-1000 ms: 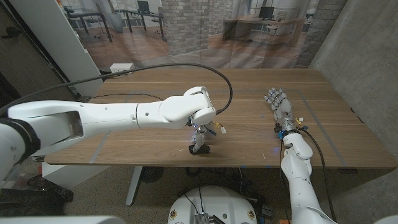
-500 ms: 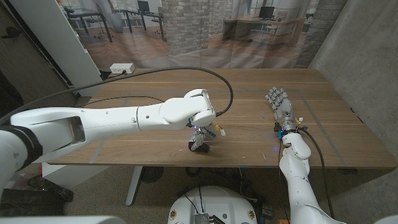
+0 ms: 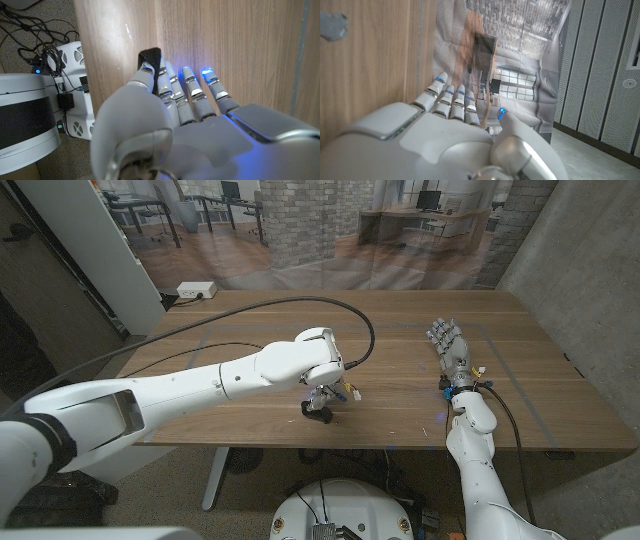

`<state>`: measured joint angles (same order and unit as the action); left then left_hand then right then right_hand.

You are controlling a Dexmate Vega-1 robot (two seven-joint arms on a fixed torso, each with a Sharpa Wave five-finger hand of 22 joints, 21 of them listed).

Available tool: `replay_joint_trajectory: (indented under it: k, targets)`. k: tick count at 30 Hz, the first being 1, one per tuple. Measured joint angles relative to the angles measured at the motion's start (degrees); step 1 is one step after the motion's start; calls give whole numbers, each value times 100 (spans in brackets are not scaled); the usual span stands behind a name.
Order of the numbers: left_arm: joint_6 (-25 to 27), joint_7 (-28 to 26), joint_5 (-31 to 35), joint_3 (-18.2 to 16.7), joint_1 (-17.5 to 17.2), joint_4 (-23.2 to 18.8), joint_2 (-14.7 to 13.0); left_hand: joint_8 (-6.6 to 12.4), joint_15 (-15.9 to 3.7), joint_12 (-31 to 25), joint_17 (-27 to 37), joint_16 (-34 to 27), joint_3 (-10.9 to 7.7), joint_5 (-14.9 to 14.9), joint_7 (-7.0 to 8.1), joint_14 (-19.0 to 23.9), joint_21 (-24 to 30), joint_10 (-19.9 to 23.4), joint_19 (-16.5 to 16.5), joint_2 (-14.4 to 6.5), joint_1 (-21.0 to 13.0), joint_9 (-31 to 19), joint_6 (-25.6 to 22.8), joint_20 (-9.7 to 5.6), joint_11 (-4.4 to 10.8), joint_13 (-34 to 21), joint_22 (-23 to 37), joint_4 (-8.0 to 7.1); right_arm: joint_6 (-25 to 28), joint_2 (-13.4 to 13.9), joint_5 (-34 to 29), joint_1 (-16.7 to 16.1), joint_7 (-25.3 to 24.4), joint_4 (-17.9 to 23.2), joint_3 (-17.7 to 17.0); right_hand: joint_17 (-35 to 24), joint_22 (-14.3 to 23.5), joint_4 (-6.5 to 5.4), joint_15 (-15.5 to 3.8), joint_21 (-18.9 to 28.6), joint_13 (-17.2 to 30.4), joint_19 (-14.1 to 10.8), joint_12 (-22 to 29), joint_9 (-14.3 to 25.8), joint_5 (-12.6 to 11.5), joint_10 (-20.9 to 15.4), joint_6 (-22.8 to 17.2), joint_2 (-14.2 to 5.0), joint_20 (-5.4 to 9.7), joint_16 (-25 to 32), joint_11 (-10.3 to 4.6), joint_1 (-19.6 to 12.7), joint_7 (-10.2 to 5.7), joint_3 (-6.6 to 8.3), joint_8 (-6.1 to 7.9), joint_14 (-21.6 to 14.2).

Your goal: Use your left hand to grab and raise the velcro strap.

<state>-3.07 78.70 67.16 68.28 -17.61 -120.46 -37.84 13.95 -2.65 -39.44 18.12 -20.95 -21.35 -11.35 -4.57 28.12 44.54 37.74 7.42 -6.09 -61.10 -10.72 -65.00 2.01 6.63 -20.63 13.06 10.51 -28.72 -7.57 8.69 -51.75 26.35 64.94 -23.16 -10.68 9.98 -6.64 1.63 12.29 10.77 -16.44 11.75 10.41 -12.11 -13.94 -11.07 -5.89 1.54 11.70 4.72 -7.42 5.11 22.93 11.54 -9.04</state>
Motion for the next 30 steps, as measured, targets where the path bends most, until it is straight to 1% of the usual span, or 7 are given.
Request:
replay_joint_trajectory:
  k: [1,2,10,12,13,22,30]
  targets:
    - [-104,-11,60,0,0,0,0,13,-2,-24,13,-25,-9,5,-13,36,26,14,37,-18,-25,-2,-13,-6,13,0,12,9,-4,5,-9,7,-13,-9,6,0,0,0,0,0,0,0,0,0,0,0,0,0,0,0,0,0,0,0,0,0]
    - [-313,-40,187,-342,-297,15,94,20,-13,-54,32,-48,-16,6,-34,47,56,56,46,-12,-68,-4,-34,-15,14,0,15,15,-5,9,-13,12,-20,-14,11,0,0,4,0,0,0,0,0,0,0,0,0,0,0,0,0,0,0,-4,0,0]
    - [-1153,-181,710,-1486,-1226,32,465,52,-13,-128,118,-135,-39,45,-85,106,136,132,67,-19,-206,-44,-85,-36,12,-25,15,-8,-16,33,-51,32,-78,-40,46,0,0,17,0,0,0,1,0,0,0,0,0,31,0,0,0,31,0,-17,0,1]
    - [-1330,-229,828,-1486,-1226,32,465,52,-14,-128,144,-135,-39,45,-85,106,167,132,88,-19,-205,-44,-85,-57,12,-26,35,-8,-16,39,-51,36,-78,-45,51,0,0,17,0,0,0,1,0,0,0,0,0,31,0,0,0,31,0,-17,0,1]
    - [-1432,-256,899,-1875,-1540,30,630,52,0,-128,144,-135,-39,45,-87,120,182,132,88,-19,-205,-44,-87,-57,12,-26,41,-8,-25,42,-60,39,-89,-48,55,0,0,16,0,0,0,1,0,0,0,0,0,31,0,0,0,31,0,-17,0,1]
    - [-1998,-556,1377,-2554,-2079,-43,946,51,-9,-170,197,-177,-13,61,-136,174,234,165,87,-20,-206,-52,-136,-57,-18,-53,41,-33,-45,60,-80,43,-125,-54,86,0,0,16,0,0,0,1,0,0,0,1,1,31,-1,0,-1,31,0,-16,0,1]
    - [-2216,-977,1721,-2866,-2343,-151,1071,43,4,-218,197,-221,-13,62,-187,269,301,196,146,-4,-252,-70,-187,-57,-49,-78,41,-33,-48,71,-92,42,-136,-53,103,0,0,16,0,0,0,1,0,0,0,1,1,30,-1,0,-1,30,0,-16,0,2]
